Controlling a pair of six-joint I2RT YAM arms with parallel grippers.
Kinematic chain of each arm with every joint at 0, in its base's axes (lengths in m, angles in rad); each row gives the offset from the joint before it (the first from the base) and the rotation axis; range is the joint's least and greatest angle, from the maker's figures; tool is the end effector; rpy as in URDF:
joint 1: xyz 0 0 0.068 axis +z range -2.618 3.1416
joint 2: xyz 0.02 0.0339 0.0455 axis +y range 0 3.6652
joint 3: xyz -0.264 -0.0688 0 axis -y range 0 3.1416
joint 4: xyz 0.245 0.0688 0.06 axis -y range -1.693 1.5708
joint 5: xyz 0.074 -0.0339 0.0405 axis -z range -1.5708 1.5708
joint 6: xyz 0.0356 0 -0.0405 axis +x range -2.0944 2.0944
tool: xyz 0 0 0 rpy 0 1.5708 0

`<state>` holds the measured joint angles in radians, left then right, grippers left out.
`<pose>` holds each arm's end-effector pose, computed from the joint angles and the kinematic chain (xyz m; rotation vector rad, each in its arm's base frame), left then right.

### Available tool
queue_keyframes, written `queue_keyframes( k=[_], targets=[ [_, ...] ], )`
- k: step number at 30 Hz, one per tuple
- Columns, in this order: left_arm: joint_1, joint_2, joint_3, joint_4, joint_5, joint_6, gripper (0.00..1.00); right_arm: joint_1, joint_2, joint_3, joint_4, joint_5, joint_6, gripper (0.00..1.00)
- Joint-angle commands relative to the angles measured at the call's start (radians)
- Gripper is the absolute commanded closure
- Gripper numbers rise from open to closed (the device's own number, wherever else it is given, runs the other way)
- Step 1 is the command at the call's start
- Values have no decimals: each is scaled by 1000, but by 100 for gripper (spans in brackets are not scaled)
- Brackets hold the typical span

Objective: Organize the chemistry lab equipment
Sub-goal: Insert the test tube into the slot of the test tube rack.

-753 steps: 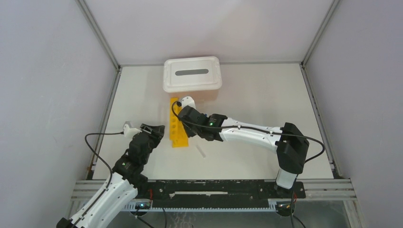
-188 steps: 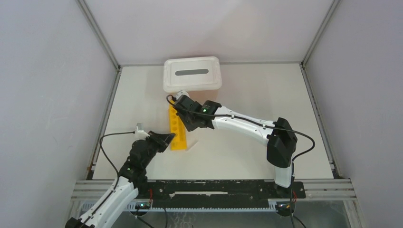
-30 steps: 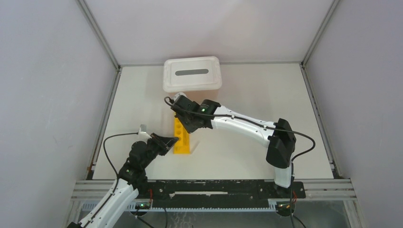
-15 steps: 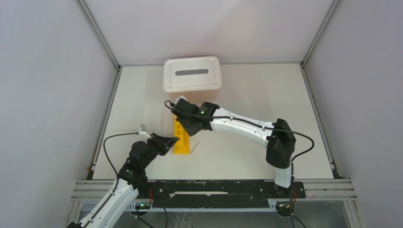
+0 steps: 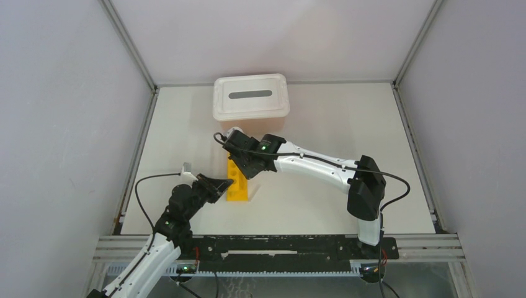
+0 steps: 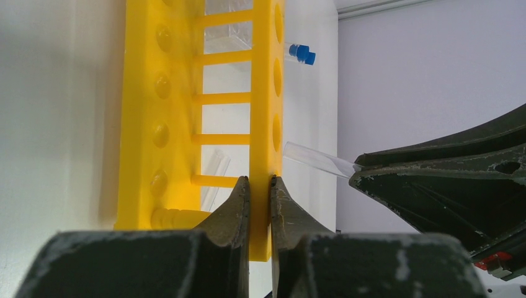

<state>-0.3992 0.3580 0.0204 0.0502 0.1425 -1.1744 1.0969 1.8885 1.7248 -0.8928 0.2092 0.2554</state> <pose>0.1165 -0.0546 0.1505 -0.6701 1.9291 -1.1817 0.1925 0.3592 0.2888 -0.9982 2.4069 0.2154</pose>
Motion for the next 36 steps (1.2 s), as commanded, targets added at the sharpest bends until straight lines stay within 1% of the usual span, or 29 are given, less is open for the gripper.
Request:
queue_keyframes(
  k=[1, 36],
  targets=[
    [-6, 14, -168, -19, 16, 25, 90, 11, -57, 5, 17, 5, 5, 92],
    [-6, 3, -169, -18, 29, 17, 90, -25, 3, 12, 44, -60, -6, 93]
  ],
)
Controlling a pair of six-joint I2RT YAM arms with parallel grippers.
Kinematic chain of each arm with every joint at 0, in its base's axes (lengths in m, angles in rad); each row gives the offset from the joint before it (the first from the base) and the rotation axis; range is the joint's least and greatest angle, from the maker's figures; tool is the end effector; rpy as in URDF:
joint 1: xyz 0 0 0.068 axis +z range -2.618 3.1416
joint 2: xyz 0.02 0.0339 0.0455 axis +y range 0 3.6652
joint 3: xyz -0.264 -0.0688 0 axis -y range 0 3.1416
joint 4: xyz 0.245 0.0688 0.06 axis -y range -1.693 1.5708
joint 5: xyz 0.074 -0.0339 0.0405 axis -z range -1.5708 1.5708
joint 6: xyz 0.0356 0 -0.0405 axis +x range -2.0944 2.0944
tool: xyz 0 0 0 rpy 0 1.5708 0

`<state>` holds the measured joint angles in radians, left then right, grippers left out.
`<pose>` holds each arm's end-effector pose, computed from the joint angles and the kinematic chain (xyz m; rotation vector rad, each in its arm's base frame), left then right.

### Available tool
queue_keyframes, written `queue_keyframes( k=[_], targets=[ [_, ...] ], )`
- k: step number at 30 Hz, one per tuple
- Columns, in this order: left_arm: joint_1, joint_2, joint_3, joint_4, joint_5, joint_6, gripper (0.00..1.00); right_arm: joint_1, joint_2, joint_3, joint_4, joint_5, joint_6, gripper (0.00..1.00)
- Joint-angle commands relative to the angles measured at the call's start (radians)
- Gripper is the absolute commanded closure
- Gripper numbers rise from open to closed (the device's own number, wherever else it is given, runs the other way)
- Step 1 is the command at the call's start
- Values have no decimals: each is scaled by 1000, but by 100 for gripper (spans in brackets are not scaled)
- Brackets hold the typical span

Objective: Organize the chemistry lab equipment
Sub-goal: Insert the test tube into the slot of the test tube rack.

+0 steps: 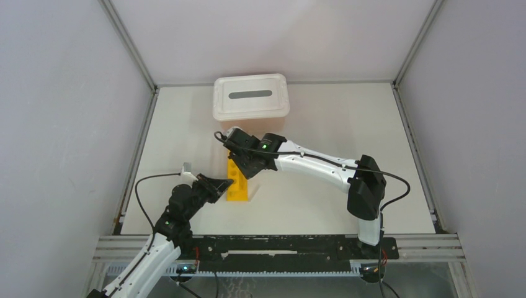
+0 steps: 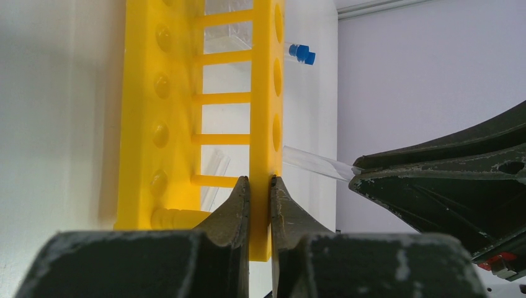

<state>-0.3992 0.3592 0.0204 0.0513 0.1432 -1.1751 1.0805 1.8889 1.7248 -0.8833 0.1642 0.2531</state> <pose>0.1165 -0.0547 0.1505 -0.6704 1.9294 -1.1827 0.1975 0.3577 0.2889 -1.0000 2.4212 0.2645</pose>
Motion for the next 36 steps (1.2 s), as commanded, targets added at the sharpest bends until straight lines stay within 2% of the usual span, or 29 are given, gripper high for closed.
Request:
queue_keyframes(
  k=[1, 36],
  targets=[
    [-6, 3, -169, -19, 29, 17, 90, -8, 4, 13, 36, -18, -4, 93],
    [-7, 28, -169, -11, 18, 30, 90, 1, -43, 25, 12, 0, -11, 94]
  ],
)
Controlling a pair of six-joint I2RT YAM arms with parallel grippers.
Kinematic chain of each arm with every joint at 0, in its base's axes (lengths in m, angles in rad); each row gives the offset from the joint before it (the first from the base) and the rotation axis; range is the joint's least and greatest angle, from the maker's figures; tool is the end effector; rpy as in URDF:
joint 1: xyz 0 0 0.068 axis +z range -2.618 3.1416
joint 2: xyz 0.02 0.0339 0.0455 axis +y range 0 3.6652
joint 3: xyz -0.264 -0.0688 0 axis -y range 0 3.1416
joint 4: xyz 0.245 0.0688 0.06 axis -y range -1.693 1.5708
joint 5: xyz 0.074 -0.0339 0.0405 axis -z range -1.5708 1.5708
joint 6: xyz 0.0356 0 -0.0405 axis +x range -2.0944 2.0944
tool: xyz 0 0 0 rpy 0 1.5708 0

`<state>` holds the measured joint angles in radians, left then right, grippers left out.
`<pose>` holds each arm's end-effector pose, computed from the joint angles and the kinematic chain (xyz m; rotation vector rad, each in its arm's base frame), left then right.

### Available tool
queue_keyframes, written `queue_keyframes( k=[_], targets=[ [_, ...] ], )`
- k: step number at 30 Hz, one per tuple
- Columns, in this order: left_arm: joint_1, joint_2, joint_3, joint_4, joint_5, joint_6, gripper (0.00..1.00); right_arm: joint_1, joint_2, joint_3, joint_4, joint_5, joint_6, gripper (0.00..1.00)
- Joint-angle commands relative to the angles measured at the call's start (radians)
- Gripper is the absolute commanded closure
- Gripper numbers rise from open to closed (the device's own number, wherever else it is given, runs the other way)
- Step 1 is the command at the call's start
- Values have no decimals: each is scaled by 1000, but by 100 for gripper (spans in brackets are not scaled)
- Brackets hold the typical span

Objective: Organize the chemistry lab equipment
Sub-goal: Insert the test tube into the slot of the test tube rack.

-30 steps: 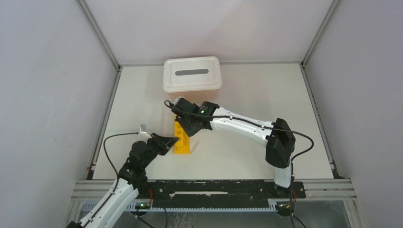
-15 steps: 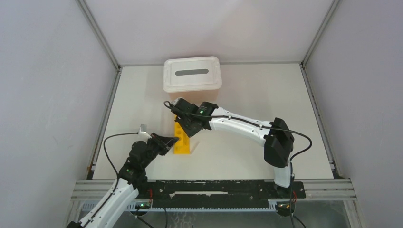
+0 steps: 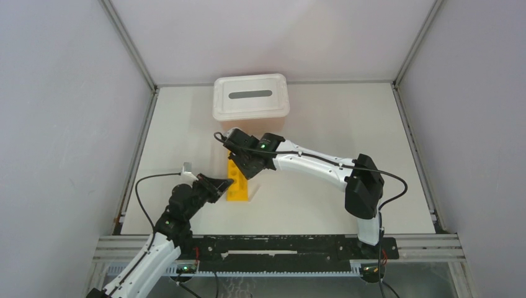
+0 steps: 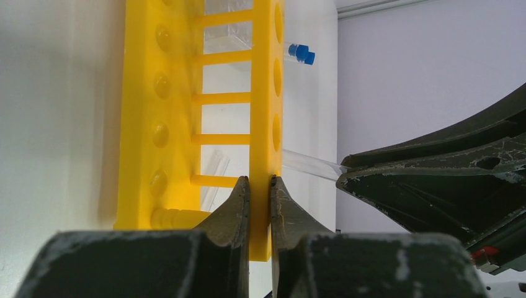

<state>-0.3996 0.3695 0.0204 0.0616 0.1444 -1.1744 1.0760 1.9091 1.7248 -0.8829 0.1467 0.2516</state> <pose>0.1171 -0.0550 0.1504 -0.6686 1.9303 -1.1835 0.2003 0.3603 0.2810 -1.0135 2.4427 0.2661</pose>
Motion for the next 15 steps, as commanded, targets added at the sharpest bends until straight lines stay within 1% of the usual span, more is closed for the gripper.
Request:
queue_keyframes(
  k=[1, 15],
  targets=[
    [-5, 19, -170, -20, 17, 28, 90, 6, -64, 25, 12, 18, -9, 94],
    [-5, 19, -170, -19, 19, 26, 90, 3, -72, 33, 9, 35, -16, 95]
  ],
)
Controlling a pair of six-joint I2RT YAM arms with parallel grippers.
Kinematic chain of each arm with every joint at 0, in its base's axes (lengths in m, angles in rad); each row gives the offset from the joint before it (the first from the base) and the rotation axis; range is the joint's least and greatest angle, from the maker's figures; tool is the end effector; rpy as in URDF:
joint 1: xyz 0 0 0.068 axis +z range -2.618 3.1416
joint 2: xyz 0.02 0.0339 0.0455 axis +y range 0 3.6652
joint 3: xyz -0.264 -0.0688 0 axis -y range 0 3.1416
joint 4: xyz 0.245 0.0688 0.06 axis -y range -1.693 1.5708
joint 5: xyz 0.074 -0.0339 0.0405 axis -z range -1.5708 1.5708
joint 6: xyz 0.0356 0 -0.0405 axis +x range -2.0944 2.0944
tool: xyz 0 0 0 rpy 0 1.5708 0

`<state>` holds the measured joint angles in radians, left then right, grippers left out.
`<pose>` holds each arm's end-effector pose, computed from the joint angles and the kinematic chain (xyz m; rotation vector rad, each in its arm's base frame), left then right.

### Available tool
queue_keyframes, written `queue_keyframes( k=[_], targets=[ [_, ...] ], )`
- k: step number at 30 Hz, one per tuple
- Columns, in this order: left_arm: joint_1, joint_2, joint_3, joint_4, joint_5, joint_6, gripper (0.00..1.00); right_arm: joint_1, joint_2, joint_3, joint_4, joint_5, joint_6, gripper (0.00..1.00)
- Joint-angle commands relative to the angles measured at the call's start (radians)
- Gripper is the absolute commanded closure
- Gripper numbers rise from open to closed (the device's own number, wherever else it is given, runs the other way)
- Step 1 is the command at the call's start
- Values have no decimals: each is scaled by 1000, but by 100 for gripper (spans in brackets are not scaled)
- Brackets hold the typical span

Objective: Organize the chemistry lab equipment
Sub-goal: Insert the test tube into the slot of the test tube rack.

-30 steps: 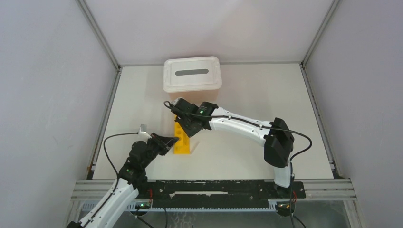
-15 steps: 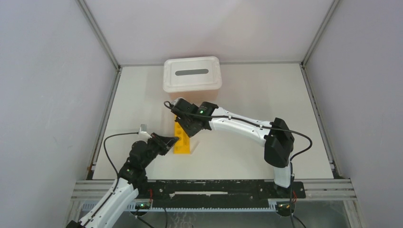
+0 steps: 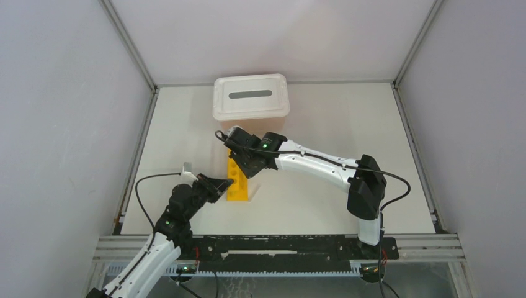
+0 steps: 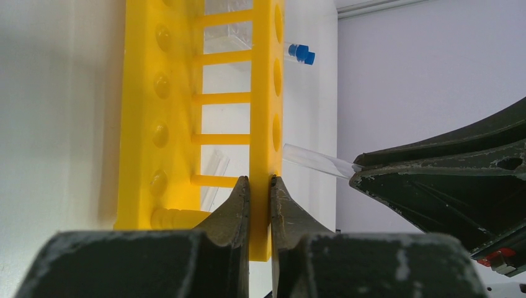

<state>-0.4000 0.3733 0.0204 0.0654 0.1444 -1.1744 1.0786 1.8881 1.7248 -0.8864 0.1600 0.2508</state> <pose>0.1173 -0.0552 0.1504 -0.6682 1.9306 -1.1838 0.1979 0.3571 0.2890 -1.0035 2.4238 0.2658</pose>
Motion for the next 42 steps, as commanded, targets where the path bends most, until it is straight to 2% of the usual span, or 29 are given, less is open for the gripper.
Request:
queue_keyframes(
  k=[1, 42],
  targets=[
    [-5, 13, -169, -22, 20, 25, 90, -1, -49, 34, 12, 20, -16, 95],
    [-5, 22, -170, 7, 33, 12, 91, -23, 31, 24, 39, -37, -16, 97]
  ],
)
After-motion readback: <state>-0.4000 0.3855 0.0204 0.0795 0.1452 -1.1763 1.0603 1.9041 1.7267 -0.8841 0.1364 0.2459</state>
